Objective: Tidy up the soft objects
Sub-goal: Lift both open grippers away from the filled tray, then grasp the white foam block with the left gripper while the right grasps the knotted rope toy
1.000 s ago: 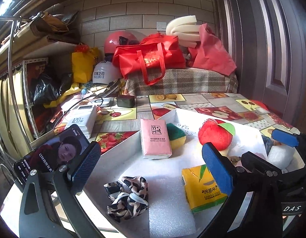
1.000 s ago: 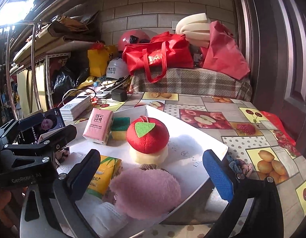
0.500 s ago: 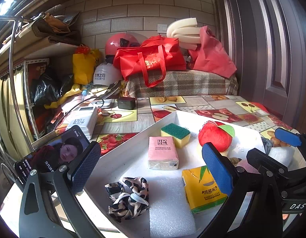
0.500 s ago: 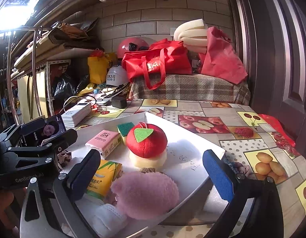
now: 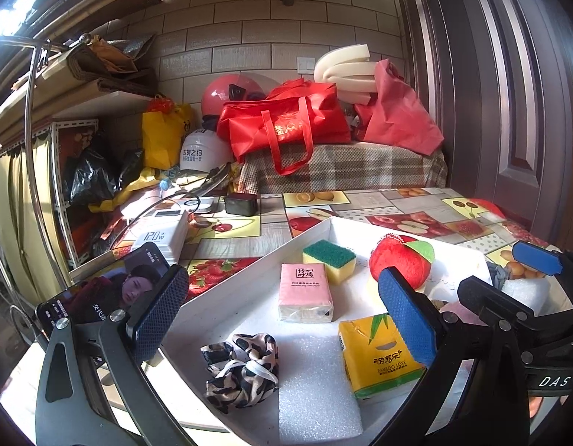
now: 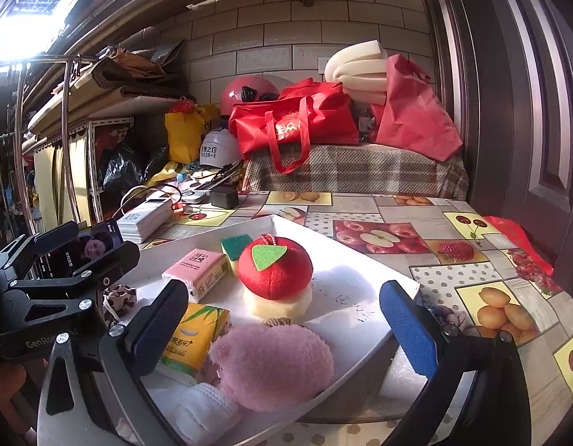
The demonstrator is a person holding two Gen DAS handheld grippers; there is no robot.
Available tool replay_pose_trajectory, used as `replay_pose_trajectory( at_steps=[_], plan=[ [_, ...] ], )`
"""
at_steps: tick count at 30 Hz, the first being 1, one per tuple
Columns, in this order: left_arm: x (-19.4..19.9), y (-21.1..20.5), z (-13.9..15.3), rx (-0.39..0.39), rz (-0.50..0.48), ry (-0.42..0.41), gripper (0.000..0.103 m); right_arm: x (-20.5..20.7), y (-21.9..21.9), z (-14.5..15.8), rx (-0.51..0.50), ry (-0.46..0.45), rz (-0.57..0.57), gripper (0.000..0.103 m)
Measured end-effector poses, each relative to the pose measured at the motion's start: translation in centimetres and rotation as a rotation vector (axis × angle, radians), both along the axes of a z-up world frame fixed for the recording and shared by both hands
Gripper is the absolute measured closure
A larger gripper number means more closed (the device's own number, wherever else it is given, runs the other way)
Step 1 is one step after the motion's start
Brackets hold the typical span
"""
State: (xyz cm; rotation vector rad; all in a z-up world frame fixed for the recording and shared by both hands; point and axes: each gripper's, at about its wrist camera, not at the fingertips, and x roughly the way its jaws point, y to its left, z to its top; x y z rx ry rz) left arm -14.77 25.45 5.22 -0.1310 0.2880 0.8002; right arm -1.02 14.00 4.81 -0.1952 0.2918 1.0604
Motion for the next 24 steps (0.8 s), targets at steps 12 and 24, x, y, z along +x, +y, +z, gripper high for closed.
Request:
replay_pose_trajectory(
  at_steps=[12,24],
  plan=[
    [0.0,-3.5,0.0,0.006,0.001,-0.019,0.000,2.2,-3.8,0.1,0.073,0.091,-0.028,0.000],
    [2.9,-9.0,0.0,-0.007,-0.251,0.022,0.000,11.8,-11.2,-1.3,-0.142,0.165,-0.165,0.000]
  ],
)
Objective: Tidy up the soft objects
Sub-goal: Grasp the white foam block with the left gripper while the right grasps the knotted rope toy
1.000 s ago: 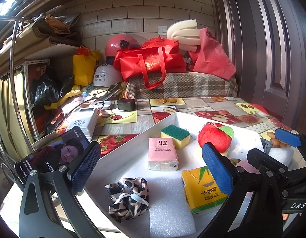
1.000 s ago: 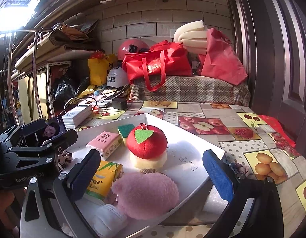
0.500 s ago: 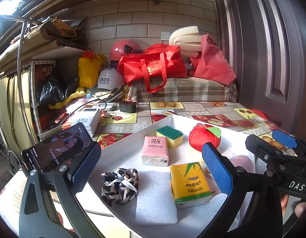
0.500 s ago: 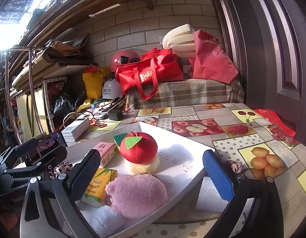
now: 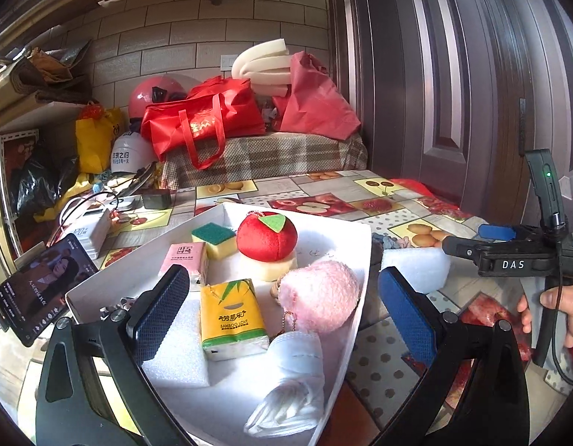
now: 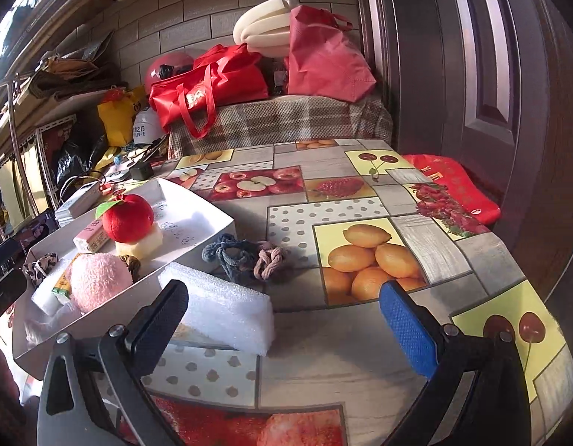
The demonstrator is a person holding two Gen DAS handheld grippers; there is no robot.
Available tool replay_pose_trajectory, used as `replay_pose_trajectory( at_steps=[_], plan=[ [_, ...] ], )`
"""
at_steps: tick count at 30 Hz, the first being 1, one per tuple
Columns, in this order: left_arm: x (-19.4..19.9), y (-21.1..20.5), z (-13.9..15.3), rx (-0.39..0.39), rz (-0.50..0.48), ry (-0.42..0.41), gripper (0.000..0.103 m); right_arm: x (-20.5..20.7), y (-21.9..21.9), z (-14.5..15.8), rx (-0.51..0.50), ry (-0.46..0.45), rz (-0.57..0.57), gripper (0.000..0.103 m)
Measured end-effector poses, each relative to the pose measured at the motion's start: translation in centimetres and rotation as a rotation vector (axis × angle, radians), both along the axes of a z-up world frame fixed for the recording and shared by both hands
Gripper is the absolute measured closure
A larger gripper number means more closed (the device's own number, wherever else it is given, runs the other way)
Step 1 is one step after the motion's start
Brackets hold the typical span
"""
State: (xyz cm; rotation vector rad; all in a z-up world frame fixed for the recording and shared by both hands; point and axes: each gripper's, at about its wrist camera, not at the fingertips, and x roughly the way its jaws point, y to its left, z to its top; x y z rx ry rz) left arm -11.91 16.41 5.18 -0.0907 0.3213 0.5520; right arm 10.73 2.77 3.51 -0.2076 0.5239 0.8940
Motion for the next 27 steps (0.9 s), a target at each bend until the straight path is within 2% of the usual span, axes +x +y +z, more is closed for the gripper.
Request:
replay_pose_trajectory(
  at_steps=[2,4,7,9,10,15,18,21,22,24,27],
  plan=[
    [0.2,0.0,0.0,-0.002,0.000,0.005,0.000,0.5,0.3,-0.3,-0.022,0.030,0.043,0.000],
    [0.1,0.2,0.0,-0.016,0.003,0.001,0.000,-0.2,1.0,-0.6,-0.045,0.019,0.114,0.000],
    [-0.1,0.6,-0.1,-0.039,0.010,-0.003,0.000,-2.2,2.3,-0.1,-0.068,-0.093,0.181,0.000],
    [-0.2,0.7,-0.2,-0.043,0.012,-0.002,0.000,-2.0,2.7,0.6,-0.031,-0.147,0.172,0.000],
    [-0.1,0.6,-0.2,-0.041,0.012,-0.003,0.000,-1.4,2.9,1.0,-0.009,-0.134,0.157,0.000],
    [-0.2,0.5,-0.2,-0.024,0.007,-0.002,0.000,5.4,2.4,1.5,0.099,0.071,0.066,0.000],
    [0.1,0.3,-0.3,-0.017,0.008,0.017,0.000,9.5,3.8,-0.1,0.065,0.224,0.056,0.000],
    [0.3,0.3,-0.4,-0.022,0.010,0.017,0.000,11.6,5.5,-2.3,0.026,0.346,0.033,0.000],
    [0.3,0.3,-0.4,-0.023,0.012,0.020,0.000,11.8,6.3,-2.7,0.013,0.365,0.032,0.000],
    [0.4,0.2,-0.4,-0.023,0.013,0.025,0.000,11.0,7.7,-2.4,-0.031,0.315,0.054,0.000],
    [0.4,0.3,-0.4,-0.024,0.013,0.022,0.000,8.9,9.7,-2.4,-0.112,0.251,0.181,0.001]
  ],
)
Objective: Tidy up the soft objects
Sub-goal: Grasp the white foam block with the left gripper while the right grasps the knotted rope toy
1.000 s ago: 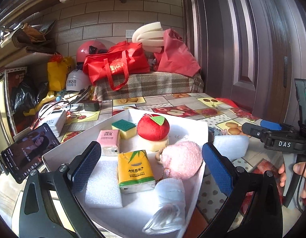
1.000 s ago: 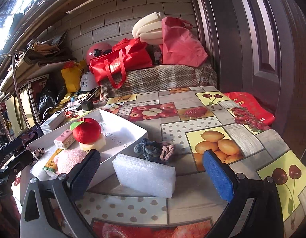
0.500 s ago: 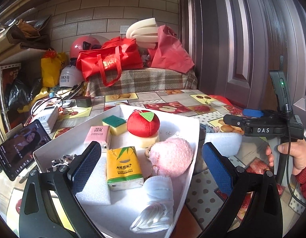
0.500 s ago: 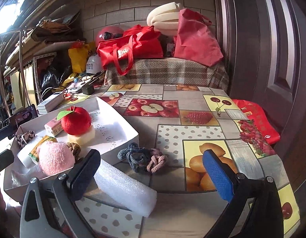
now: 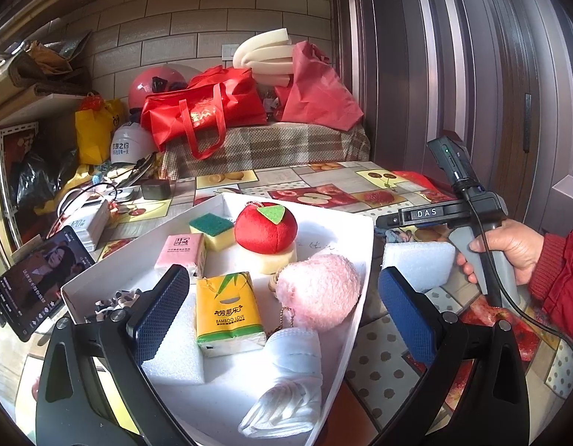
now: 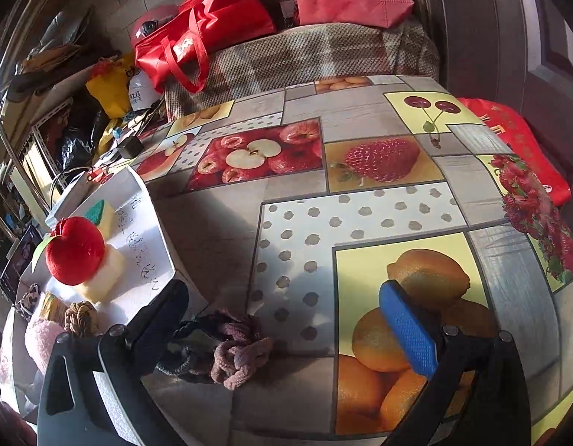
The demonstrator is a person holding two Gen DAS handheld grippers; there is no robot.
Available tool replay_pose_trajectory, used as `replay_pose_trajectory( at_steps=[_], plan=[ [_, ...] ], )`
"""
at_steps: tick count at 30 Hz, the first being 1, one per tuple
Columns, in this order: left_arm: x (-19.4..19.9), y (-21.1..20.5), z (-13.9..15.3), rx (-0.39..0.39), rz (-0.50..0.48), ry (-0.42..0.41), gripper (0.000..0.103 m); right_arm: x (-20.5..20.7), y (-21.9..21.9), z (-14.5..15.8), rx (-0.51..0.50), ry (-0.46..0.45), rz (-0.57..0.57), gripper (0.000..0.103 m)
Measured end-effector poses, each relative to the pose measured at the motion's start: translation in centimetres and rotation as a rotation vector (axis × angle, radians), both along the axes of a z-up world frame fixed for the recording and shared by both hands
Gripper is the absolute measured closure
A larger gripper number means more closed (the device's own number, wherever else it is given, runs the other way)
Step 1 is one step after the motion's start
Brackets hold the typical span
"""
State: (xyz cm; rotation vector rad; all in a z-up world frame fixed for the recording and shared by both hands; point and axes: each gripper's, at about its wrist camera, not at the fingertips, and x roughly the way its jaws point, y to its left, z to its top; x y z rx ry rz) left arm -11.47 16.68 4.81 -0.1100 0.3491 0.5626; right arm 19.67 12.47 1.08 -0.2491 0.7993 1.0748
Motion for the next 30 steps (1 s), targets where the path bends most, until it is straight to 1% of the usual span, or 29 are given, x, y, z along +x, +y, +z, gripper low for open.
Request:
replay_pose_trajectory(
  at_steps=[2,4,5,8,10,13,14,16,18,19,20,22,23,24,25,27,28,29,30],
  plan=[
    [0.0,0.0,0.0,0.000,0.000,-0.003,0.000,-1.4,0.2,-0.6,-0.025,0.021,0.123,0.003],
    [0.0,0.0,0.0,0.001,0.000,-0.004,0.000,-3.1,-0.4,-0.9,-0.006,0.072,0.239,0.006],
    [0.0,0.0,0.0,0.002,-0.001,-0.006,0.000,-4.1,-0.8,-0.9,-0.006,0.072,0.281,0.009],
    [-0.2,-0.1,0.0,0.005,-0.004,-0.015,0.000,-7.9,-2.1,-1.1,-0.041,0.042,0.396,0.011],
    [-0.4,-0.3,0.1,0.010,-0.008,-0.023,0.000,-10.8,-3.2,-1.3,-0.072,-0.002,0.447,0.011],
    [-0.7,-0.7,0.1,0.006,-0.027,-0.034,0.000,-14.4,-4.9,-1.3,-0.090,-0.034,0.515,0.011],
    [-0.8,-0.9,0.1,0.005,-0.033,-0.035,0.000,-14.9,-5.5,-1.2,-0.086,-0.051,0.513,0.011],
    [-0.7,-1.2,0.2,0.011,-0.043,-0.034,0.000,-14.3,-6.7,0.0,-0.018,-0.105,0.428,0.011],
    [-0.5,-1.5,0.3,0.021,-0.045,-0.027,0.000,-11.2,-7.1,1.5,0.071,-0.124,0.267,0.010],
    [-0.5,-1.5,0.3,0.021,-0.045,-0.026,0.000,-9.5,-6.8,1.8,0.088,-0.122,0.198,0.010],
    [-0.5,-1.4,0.3,0.017,-0.045,-0.025,0.000,-8.0,-6.3,1.7,0.087,-0.111,0.161,0.010],
    [-0.4,-1.3,0.3,0.003,-0.057,-0.023,0.000,-5.6,-4.4,1.1,0.051,-0.080,0.139,0.010],
    [-0.3,-1.2,0.2,-0.017,-0.085,-0.018,0.000,-5.0,-3.4,0.8,0.035,-0.050,0.147,0.010],
    [-0.1,-1.2,0.1,-0.037,-0.122,-0.015,0.000,-4.9,-2.6,0.7,0.043,-0.025,0.172,0.011],
    [0.1,-1.4,0.1,-0.051,-0.158,-0.012,0.000,-4.9,-2.0,0.8,0.050,-0.026,0.198,0.011],
    [0.6,-2.5,0.1,-0.057,-0.245,-0.004,0.001,-6.1,-0.3,0.9,0.016,-0.089,0.239,0.011],
    [1.0,-3.3,0.1,-0.058,-0.299,0.010,0.001,-6.6,0.2,0.6,-0.012,-0.114,0.249,0.017],
    [1.6,-4.2,0.0,-0.065,-0.355,0.029,0.001,-6.7,0.7,0.2,-0.040,-0.112,0.255,0.033],
    [2.2,-5.0,-0.1,-0.077,-0.402,0.051,0.001,-6.6,0.9,-0.3,-0.070,-0.092,0.264,0.069]
  ],
)
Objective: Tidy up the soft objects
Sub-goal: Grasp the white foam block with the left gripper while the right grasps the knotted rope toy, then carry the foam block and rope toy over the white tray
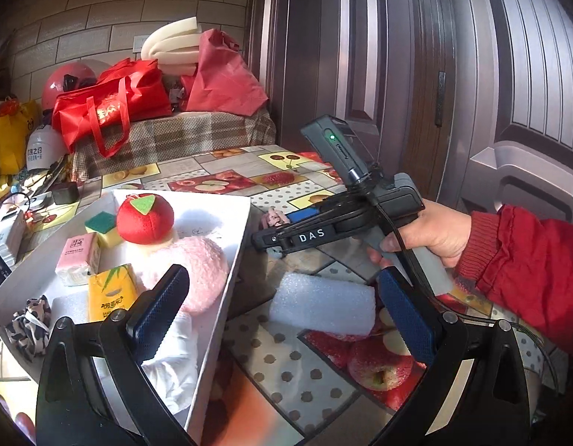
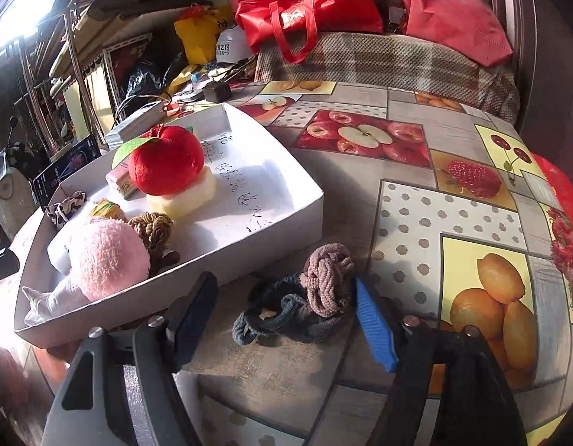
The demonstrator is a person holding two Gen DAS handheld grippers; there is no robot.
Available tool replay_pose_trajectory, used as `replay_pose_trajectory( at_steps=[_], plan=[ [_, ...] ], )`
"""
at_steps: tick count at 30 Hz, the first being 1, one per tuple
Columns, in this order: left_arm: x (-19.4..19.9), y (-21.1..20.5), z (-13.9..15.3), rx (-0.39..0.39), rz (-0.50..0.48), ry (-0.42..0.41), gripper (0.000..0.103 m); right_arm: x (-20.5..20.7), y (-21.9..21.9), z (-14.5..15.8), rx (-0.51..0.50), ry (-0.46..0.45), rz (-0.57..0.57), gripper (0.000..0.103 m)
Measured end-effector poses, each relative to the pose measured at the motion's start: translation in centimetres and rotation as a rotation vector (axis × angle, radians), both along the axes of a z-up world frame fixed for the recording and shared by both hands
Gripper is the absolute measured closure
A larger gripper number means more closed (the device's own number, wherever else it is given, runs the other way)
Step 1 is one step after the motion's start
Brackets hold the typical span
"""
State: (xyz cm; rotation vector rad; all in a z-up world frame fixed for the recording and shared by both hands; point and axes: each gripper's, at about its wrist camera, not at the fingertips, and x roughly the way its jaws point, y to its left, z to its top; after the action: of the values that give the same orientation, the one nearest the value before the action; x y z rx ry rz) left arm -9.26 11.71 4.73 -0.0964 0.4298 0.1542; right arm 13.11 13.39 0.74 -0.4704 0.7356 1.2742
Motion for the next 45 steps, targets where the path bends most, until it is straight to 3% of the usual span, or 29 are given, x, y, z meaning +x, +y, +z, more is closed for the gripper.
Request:
replay_pose_trajectory(
  at_steps=[3,9,14,23,25,31,39,45],
  plan=[
    [2.5,-1.7,-0.6,-0.019,-0.056,0.099,0.001,0.6,-1.4,0.0,0.018,0.030,-0.015,0.084],
    [7.2,-0.9,-2.6,-0.145,0.009,0.282,0.001,1.6,-8.2,0.0,0.033,0.057,-0.100,0.084],
    [9.3,-2.6,-3.2,-0.048,-0.001,0.346,0.001,2.9,-12.3,0.2,0.107,0.145,-0.155,0.084],
    [10.8,-2.7,-4.6,0.031,0.018,0.446,0.001,3.6,-12.6,0.2,0.145,0.209,-0.162,0.084],
    [10.7,-2.4,-4.6,0.020,0.031,0.442,0.010,3.6,-12.7,0.2,0.149,0.209,-0.167,0.084],
    [10.5,-2.7,-4.1,0.027,-0.002,0.410,0.012,3.6,-12.9,0.3,0.154,0.196,-0.185,0.084],
    [7.6,-2.8,-1.7,0.069,0.067,0.226,0.012,1.6,-15.3,1.7,0.280,0.138,-0.227,0.084],
    [5.6,-2.7,-0.5,0.107,0.163,0.123,0.012,-2.0,-16.3,2.9,0.347,0.002,-0.267,0.084]
  ],
)
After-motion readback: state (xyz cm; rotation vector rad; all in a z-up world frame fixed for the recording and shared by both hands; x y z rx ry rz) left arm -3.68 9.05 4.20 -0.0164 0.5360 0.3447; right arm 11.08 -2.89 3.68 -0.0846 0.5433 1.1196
